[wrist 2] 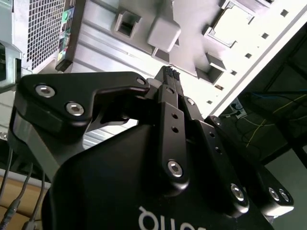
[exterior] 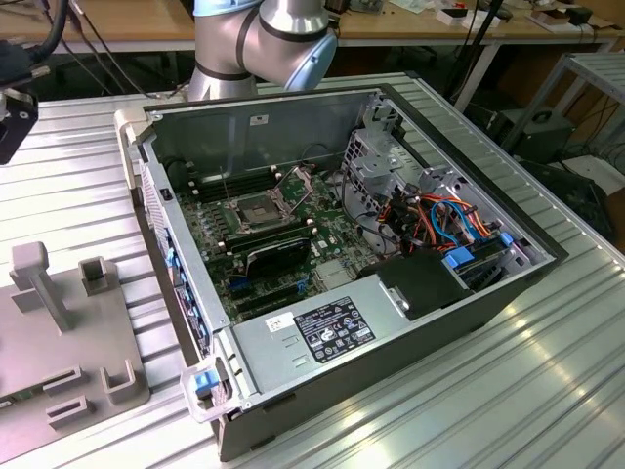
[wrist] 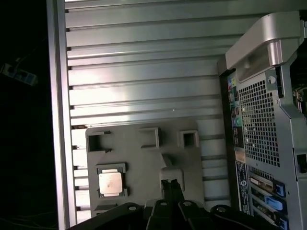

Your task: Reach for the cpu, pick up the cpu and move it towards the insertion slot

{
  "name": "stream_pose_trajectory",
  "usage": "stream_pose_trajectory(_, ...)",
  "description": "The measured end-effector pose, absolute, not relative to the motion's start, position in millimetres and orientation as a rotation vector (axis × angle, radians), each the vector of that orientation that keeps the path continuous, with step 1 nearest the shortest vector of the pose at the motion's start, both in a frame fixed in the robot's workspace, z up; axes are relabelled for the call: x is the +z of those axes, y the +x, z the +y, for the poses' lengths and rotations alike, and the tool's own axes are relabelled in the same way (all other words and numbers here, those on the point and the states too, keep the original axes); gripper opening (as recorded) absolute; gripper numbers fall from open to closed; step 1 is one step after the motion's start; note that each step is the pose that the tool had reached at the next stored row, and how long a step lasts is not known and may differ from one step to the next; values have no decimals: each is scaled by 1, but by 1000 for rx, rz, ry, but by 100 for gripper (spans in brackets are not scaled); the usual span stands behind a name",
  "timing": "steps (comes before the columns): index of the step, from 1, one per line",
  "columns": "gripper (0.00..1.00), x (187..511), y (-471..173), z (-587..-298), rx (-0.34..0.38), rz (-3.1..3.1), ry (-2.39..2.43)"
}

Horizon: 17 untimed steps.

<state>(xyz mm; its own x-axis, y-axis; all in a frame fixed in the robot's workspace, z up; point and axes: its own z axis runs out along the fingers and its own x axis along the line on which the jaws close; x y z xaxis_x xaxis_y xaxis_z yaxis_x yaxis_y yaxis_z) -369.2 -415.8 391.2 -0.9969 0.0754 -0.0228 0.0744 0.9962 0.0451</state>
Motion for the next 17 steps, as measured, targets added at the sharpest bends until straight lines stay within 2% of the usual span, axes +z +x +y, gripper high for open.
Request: stream_pose_trajectory(17, 11, 388, -447, -424, 69, 3115, 117)
